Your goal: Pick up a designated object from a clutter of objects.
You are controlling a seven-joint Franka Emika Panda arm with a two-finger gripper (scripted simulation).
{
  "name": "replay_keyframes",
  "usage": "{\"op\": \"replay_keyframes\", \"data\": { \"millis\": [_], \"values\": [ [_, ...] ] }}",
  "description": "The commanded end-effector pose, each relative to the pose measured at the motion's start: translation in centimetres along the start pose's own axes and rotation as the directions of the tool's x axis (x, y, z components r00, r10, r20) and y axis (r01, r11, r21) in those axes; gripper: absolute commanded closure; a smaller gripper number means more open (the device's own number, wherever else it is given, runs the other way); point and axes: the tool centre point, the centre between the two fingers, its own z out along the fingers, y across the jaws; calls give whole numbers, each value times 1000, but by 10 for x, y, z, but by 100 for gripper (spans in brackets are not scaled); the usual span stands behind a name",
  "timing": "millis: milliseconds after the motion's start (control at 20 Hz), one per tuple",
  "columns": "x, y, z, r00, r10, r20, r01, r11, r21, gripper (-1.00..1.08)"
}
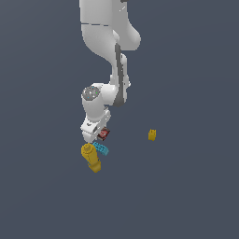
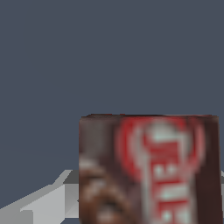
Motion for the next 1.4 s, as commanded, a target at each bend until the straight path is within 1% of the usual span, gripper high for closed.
{"op": "replay_keyframes", "data": {
  "millis": [0, 300, 600, 1350],
  "values": [
    [1, 1, -2, 1000, 0, 0, 0, 1000, 0, 108],
    [11, 6, -17, 1000, 0, 0, 0, 1000, 0, 108],
    [32, 17, -49, 1000, 0, 0, 0, 1000, 0, 108],
    [111, 61, -171, 1000, 0, 1, 0, 1000, 0, 108]
  ]
}}
